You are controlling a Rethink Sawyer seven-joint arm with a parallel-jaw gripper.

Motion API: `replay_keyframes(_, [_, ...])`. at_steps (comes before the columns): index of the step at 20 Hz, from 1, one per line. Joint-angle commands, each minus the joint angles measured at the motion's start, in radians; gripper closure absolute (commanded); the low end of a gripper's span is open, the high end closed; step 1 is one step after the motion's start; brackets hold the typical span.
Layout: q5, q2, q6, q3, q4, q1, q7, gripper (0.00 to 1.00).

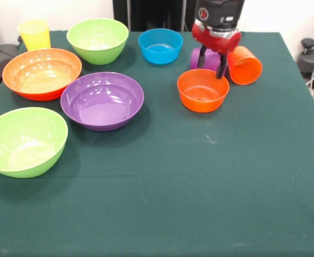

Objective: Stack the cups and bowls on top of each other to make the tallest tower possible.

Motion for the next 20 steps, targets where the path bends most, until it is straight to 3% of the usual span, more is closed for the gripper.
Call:
replay_keyframes(1, [0.094, -0.186, 0.152, 0.111, 0.113, -0.024, 0.112, 0.00])
replay_keyframes(6, [0.190, -0.350, 0.235, 0.170, 0.162, -0.076, 0.040, 0.00])
replay_keyframes(11, [0.232, -0.408, 0.277, 0.206, 0.159, -0.118, 0.004, 0.00])
replay_keyframes(17, [0.172, -0.348, 0.239, 0.200, 0.141, -0.119, 0.046, 0.00])
replay_keyframes(20, [0.125, -0.276, 0.194, 0.178, 0.120, -0.087, 0.093, 0.00])
